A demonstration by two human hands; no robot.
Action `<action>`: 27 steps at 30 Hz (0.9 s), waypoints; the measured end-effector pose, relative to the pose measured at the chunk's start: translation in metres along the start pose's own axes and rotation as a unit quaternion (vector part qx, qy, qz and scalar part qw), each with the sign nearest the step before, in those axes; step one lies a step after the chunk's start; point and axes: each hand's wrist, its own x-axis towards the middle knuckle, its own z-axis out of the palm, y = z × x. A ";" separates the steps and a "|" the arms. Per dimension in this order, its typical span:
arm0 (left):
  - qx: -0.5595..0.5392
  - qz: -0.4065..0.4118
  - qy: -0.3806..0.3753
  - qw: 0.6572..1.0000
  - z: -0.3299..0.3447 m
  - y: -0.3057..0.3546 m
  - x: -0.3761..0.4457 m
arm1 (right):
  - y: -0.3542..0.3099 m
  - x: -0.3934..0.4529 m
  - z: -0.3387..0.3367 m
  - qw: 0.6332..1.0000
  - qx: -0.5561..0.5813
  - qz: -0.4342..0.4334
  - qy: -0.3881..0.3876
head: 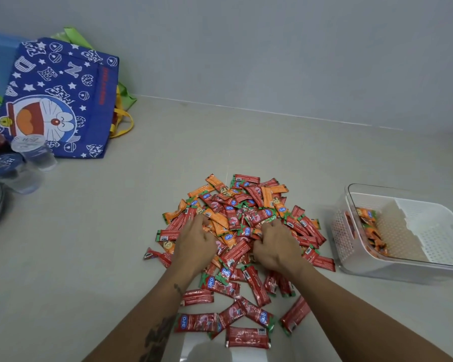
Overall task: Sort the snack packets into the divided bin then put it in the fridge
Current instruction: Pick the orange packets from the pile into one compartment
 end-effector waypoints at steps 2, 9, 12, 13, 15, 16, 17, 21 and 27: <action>-0.012 -0.011 0.004 1.000 -0.005 -0.005 -0.002 | -0.008 -0.001 -0.004 0.999 0.038 -0.021 0.014; 0.164 0.058 -0.113 0.978 -0.020 -0.016 -0.006 | -0.059 0.007 0.000 0.996 0.035 -0.025 -0.074; 0.219 0.087 -0.156 0.959 -0.023 -0.012 -0.005 | -0.062 0.007 0.015 0.999 0.001 0.015 -0.051; 0.225 0.088 -0.165 0.956 -0.023 -0.011 -0.006 | -0.062 0.007 0.018 0.999 -0.005 0.013 -0.043; 0.217 0.083 -0.170 0.958 -0.024 -0.012 -0.006 | -0.060 0.007 0.021 0.999 -0.014 0.004 -0.049; 0.212 0.081 -0.166 0.960 -0.024 -0.014 -0.006 | -0.059 0.007 0.021 0.998 -0.013 0.003 -0.061; 0.206 0.081 -0.161 0.962 -0.024 -0.016 -0.006 | -0.059 0.008 0.020 0.997 -0.005 0.004 -0.077; 0.191 0.086 -0.107 0.972 -0.025 -0.017 -0.004 | -0.052 0.014 0.013 0.984 0.112 0.027 -0.138; 0.184 0.102 -0.153 0.966 -0.021 -0.020 0.001 | -0.064 0.029 -0.011 0.950 0.289 -0.022 -0.113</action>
